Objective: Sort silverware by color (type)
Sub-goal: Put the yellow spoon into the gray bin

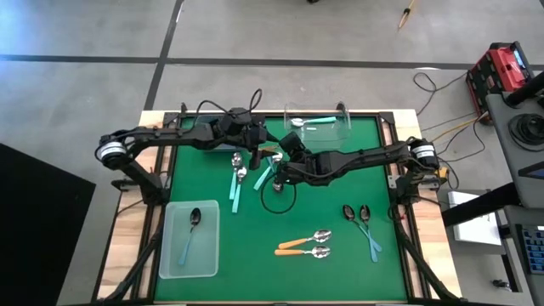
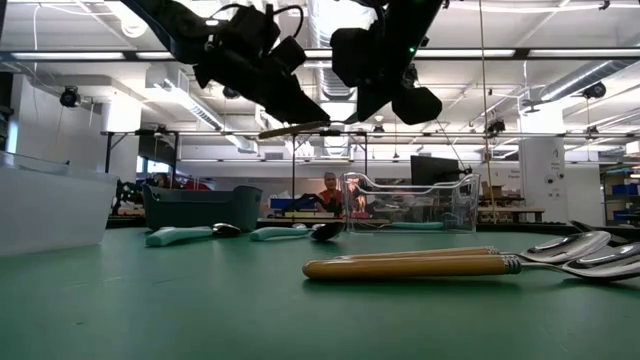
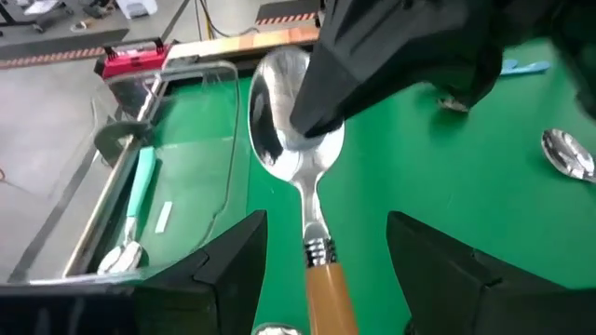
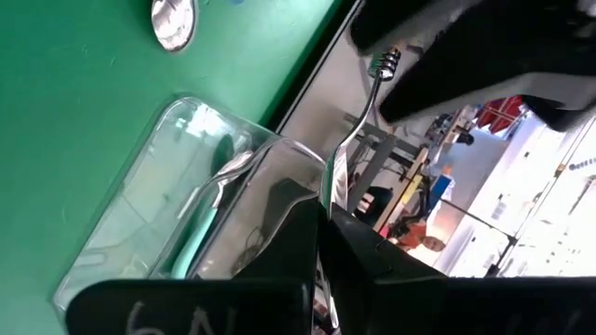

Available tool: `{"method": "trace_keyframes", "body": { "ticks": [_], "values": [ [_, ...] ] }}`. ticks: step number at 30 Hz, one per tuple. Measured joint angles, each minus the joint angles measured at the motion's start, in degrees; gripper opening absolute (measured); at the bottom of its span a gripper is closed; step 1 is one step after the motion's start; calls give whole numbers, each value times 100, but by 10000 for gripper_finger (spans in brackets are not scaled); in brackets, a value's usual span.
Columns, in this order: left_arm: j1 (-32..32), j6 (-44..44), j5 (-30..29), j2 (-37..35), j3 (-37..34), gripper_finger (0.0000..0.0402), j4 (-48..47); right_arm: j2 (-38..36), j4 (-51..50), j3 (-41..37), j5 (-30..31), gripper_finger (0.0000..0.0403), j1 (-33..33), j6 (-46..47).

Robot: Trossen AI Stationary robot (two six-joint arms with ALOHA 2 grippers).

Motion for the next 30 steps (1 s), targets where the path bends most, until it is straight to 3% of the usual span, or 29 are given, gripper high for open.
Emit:
{"method": "trace_keyframes", "body": {
  "ticks": [8, 14, 19, 30],
  "values": [
    [0, -20, -8, 168, -2, 173, -26, 2, 23, 0, 0, 8, 0, 2],
    [-3, -37, -7, 80, -2, 111, -24, 2, 43, 2, -2, 8, 0, 3],
    [0, -69, -73, 80, -4, 30, -78, 0, 89, 2, -41, 9, 2, 10],
    [-70, -238, -202, 3, -7, 30, -270, 2, 219, 6, -95, 12, 0, 230]
  ]
}}
